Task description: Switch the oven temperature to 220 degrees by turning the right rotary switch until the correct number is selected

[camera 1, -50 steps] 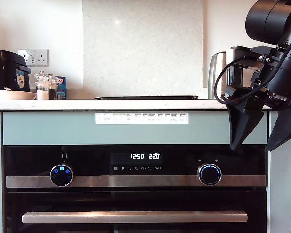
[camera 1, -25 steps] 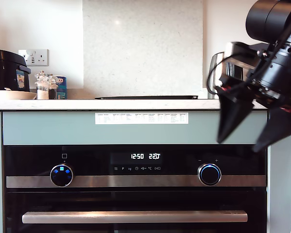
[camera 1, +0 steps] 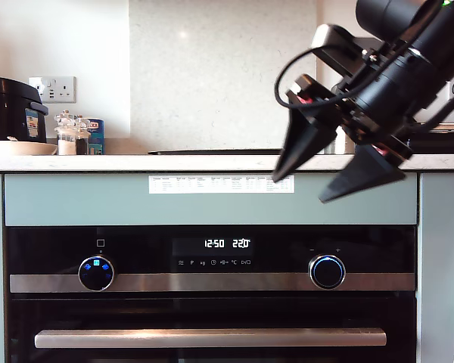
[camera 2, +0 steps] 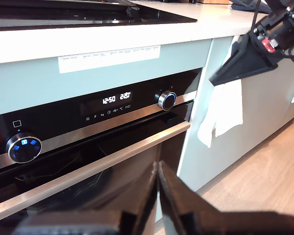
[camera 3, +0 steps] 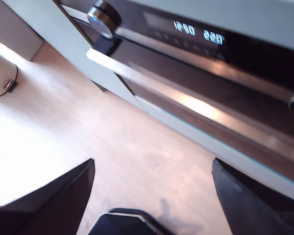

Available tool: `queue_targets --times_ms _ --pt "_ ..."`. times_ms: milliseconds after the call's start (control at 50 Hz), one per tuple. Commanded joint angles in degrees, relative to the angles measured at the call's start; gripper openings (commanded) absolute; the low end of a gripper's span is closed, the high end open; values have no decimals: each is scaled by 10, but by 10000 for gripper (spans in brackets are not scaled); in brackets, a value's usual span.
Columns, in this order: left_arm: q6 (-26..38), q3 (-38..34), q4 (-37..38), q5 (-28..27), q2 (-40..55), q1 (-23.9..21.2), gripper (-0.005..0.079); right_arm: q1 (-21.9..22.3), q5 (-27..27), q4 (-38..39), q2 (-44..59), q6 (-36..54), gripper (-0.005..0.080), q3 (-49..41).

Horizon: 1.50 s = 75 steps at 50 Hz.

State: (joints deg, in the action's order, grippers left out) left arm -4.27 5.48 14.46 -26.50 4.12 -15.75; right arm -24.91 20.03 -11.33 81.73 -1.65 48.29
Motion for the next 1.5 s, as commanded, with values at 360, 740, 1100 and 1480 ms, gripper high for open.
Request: queue_targets --times_ms 360,740,1100,1480 --pt "2 3 -3 0 0 0 -22 -3 1 12 -8 17 309 -5" --pt "2 4 -3 0 0 0 -22 -3 5 2 -8 3 -2 -5" --pt "3 3 -3 24 0 0 -22 76 -76 -14 -33 72 -2 -22" --pt "2 4 37 64 0 0 -22 217 -103 12 -291 77 -3 -150"
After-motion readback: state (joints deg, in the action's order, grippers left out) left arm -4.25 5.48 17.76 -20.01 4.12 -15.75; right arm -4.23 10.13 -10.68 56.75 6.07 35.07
